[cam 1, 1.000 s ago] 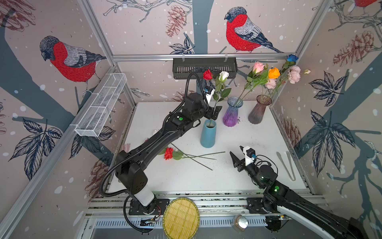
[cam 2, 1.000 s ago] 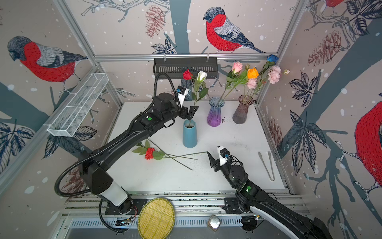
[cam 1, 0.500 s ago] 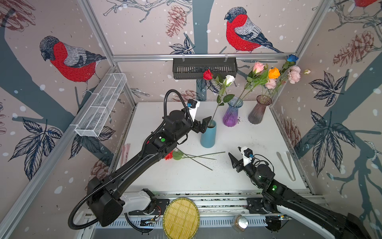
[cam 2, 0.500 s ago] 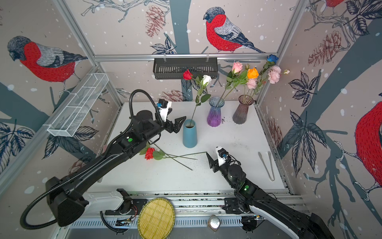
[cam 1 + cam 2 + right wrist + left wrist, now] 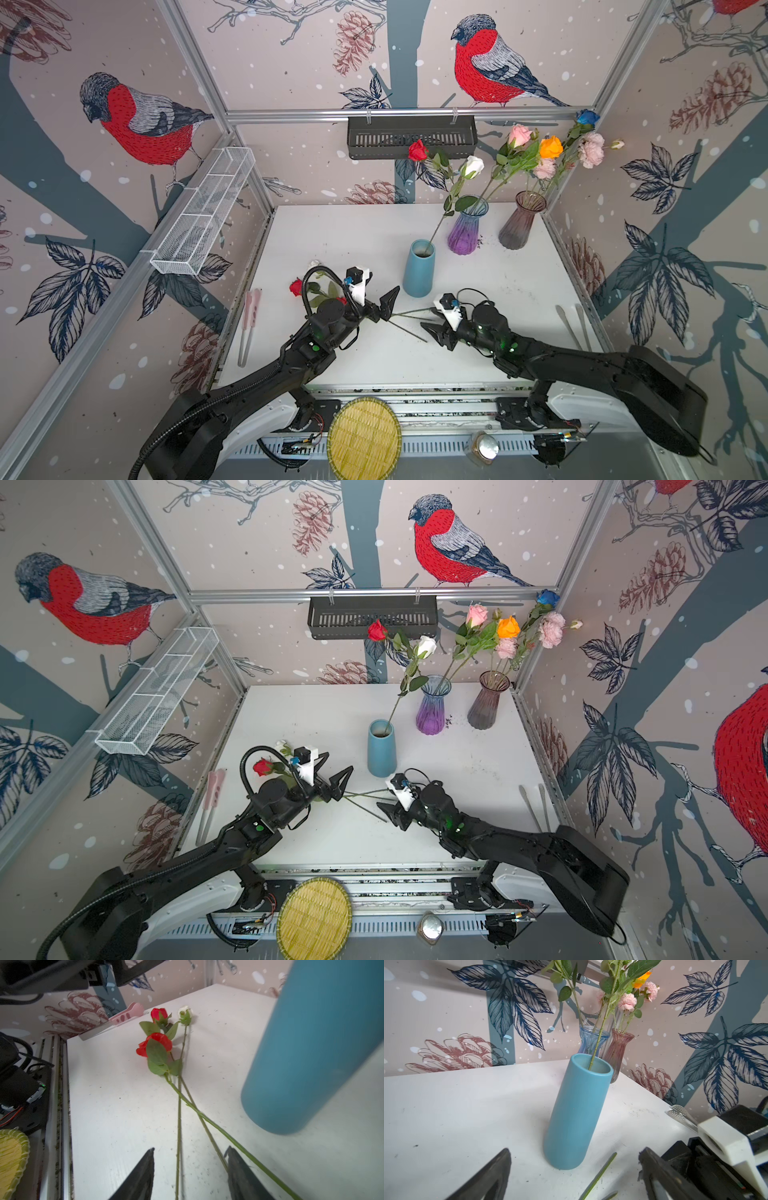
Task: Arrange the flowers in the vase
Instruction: 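Open the left gripper and withdraw it while the right reaches toward the loose red rose, then close the right gripper on the large red rose stem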
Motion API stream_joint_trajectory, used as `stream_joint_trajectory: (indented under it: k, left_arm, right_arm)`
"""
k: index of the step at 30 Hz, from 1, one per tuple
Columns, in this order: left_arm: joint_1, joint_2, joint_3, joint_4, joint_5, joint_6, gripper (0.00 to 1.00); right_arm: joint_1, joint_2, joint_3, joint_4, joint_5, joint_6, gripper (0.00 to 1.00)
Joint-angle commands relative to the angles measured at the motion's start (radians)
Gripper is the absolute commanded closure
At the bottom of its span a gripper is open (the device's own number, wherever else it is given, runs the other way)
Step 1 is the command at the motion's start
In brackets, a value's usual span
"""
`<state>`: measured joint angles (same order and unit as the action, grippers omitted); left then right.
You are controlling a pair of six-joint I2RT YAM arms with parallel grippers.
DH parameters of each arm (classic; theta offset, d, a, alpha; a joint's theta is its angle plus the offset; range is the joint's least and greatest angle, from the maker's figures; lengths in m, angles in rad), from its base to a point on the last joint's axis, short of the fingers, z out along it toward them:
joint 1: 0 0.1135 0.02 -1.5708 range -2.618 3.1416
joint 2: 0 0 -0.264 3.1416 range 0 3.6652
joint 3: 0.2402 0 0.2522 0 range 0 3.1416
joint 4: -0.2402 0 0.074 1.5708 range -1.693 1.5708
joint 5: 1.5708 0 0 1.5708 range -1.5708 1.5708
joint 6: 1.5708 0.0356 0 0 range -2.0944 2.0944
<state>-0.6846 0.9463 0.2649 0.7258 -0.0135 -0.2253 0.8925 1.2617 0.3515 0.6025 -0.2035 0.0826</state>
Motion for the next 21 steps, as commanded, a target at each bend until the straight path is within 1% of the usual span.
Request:
stream_joint_trajectory:
  k: [1,3,7,11,16,21]
  left_arm:
    - [0.002,-0.015,-0.062,0.179,-0.090,0.058,0.04]
    - [0.002,-0.037,-0.099,0.193,-0.122,0.071,0.04]
    - [0.002,-0.156,-0.086,0.079,-0.128,0.132,0.04]
    - [0.000,-0.270,-0.125,0.069,-0.258,0.102,0.04]
    - [-0.012,-0.367,-0.157,0.053,-0.306,0.101,0.04]
    - [-0.056,-0.394,-0.147,0.038,-0.337,0.135,0.04]
  right_arm:
    - [0.038,0.127,0.115,-0.151,0.012,-0.032,0.45]
    - [0.049,0.208,0.208,-0.248,0.038,-0.071,0.45]
    - [0.063,0.365,0.421,-0.475,0.099,-0.174,0.44]
    - [0.066,0.511,0.612,-0.619,0.120,-0.242,0.46]
    - [0.082,0.655,0.800,-0.731,0.145,-0.291,0.52]
    - [0.111,0.752,0.936,-0.802,0.181,-0.324,0.60]
